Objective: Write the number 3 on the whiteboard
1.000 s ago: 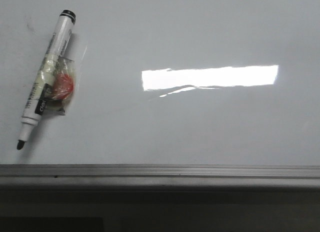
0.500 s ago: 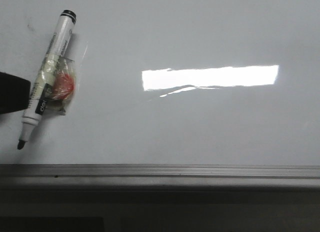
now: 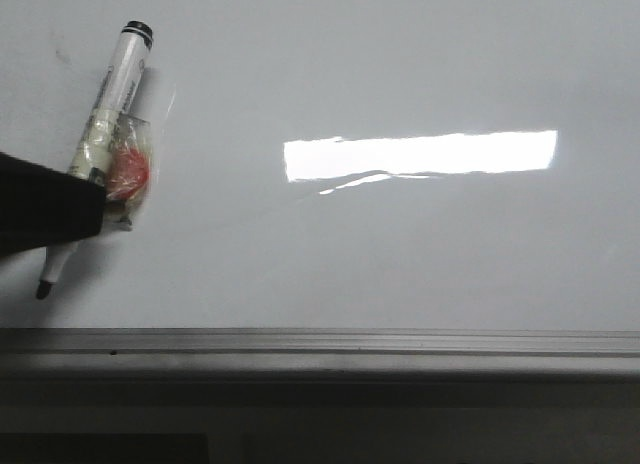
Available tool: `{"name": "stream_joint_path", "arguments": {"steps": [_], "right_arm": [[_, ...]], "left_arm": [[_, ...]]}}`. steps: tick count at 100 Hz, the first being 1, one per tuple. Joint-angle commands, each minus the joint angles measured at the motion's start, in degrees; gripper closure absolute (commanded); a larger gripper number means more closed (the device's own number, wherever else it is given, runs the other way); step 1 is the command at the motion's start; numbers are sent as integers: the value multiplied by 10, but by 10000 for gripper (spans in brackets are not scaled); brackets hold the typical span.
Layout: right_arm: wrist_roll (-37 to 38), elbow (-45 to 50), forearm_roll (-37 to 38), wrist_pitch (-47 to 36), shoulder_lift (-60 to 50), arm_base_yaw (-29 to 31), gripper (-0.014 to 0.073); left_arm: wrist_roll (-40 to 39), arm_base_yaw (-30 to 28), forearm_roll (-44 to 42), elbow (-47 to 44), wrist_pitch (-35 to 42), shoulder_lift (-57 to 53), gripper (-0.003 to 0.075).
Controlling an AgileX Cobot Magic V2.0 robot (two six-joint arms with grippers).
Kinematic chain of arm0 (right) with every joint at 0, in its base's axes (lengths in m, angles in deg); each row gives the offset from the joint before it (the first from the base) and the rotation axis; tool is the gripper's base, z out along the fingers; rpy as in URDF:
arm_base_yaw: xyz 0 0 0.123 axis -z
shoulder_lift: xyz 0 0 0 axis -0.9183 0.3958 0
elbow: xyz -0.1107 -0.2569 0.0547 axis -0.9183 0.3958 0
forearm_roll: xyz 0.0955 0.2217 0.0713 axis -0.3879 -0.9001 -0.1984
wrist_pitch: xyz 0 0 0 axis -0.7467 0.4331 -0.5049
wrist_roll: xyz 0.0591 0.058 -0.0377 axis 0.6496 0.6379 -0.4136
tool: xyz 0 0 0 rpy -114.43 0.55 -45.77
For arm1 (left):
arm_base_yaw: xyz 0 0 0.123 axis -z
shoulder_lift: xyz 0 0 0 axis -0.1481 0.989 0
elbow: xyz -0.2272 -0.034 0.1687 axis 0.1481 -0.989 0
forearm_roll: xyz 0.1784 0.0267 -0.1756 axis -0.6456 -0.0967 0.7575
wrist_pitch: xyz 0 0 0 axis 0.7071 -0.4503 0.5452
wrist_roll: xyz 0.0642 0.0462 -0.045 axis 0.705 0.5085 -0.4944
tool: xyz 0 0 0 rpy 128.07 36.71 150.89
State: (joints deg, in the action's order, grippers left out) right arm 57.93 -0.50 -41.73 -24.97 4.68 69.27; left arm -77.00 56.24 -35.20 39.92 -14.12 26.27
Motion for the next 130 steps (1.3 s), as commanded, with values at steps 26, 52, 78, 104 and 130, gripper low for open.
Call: {"name": "stream_joint_path", "arguments": {"steps": [26, 52, 78, 104, 130], "right_arm": [[-38, -40, -1, 2, 19, -65, 644], [-85, -98, -1, 18, 102, -201, 644], [-109, -187, -3, 33, 235, -303, 596], [-116, -264, -3, 25, 341, -458, 251], [-133, -299, -3, -30, 421, -558, 252]], "left_arm": [[-6, 2, -12, 14, -3, -3, 741], [-5, 2, -188, 63, -92, -54, 741], [-3, 6, -326, 92, -55, -39, 740], [-3, 54, -416, 92, 55, 21, 741], [-3, 60, -436, 92, 108, 49, 740]]}}
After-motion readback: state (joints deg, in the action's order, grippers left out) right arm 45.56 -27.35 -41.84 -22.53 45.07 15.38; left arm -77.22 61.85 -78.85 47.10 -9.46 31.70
